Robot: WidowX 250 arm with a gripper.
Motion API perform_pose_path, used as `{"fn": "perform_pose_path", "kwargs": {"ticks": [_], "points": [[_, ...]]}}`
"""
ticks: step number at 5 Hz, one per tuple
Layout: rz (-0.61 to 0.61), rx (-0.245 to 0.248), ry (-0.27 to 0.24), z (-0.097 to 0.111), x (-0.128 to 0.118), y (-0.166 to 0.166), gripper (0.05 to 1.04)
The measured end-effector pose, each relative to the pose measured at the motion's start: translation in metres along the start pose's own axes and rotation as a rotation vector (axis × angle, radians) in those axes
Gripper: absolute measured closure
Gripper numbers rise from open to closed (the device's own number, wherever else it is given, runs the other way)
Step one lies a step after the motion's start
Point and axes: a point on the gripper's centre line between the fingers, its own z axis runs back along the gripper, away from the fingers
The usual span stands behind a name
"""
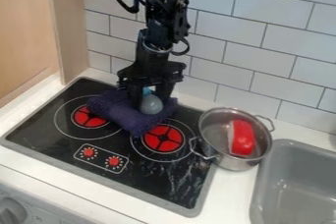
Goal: Moved the blue spoon to the bottom right corner of the stove
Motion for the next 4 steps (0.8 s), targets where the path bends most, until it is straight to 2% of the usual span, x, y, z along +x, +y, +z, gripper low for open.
{"fn": "perform_pose_path", "kwargs": {"ticks": [2,4], "points": [[0.019,-0.021,-0.064,0.025,0.003,0.0,0.46],[-0.035,-0.071,-0.102,0.052,-0.034,-0.006,0.46]]}}
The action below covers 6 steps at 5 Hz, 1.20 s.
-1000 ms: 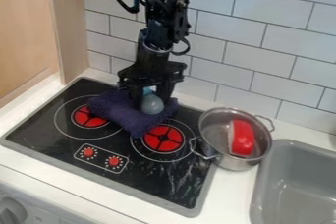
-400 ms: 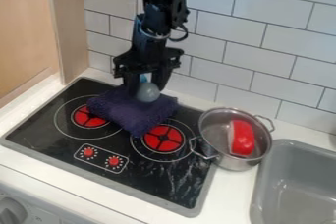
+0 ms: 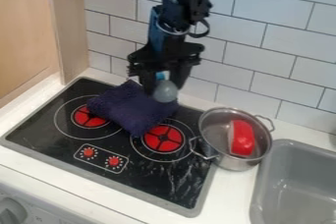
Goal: Moved the blue spoon to the bottom right corner of the stove
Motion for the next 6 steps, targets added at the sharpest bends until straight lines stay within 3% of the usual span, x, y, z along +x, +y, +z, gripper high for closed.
{"fn": "perform_pose_path", "kwargs": {"ticks": [3,5,6], "points": [[0.0,-0.019,0.015,0.013,-0.078,-0.011,0.46],[0.042,-0.01,0.042,0.005,-0.105,-0.003,0.46],[0.058,0.024,0.052,-0.002,-0.113,0.009,0.46]]}}
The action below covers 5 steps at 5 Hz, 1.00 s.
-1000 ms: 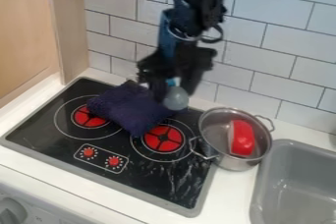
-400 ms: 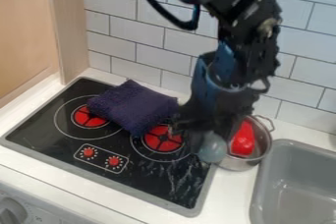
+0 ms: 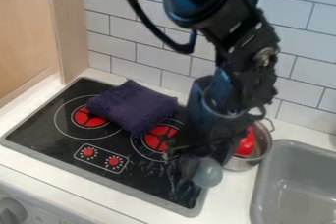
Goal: Moved the blue spoon to the bottom right corner of the stove
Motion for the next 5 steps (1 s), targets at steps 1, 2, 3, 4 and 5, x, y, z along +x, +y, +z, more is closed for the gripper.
{"fn": "perform_pose_path", "kwargs": {"ticks": [1,2,3,4,5], "points": [[0.015,0.031,0.009,-0.008,-0.005,0.014,0.46],[0.025,0.031,0.011,-0.009,-0.007,0.022,0.46],[0.02,0.0,0.011,-0.011,-0.004,0.018,0.46],[-0.002,0.014,0.021,-0.021,-0.004,0.018,0.46],[-0.023,0.019,0.033,-0.028,-0.006,0.017,0.46]]}}
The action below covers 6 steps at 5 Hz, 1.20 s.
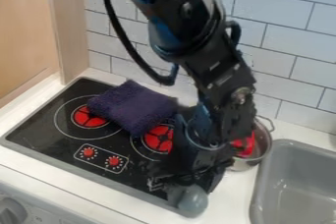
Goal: Moved the blue spoon to the bottom right corner of the stove
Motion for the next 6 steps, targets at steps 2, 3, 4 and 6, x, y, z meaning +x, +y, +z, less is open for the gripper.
{"fn": "perform_pose_path", "kwargs": {"ticks": [2,3,4,6], "points": [[0.002,-0.014,0.018,-0.001,0.004,-0.006,0.112],[-0.004,0.011,0.019,-0.001,0.004,-0.002,0.078],[0.008,0.02,0.019,-0.001,0.004,0.0,0.084],[0.006,-0.046,-0.045,0.026,0.017,-0.003,0.084]]}}
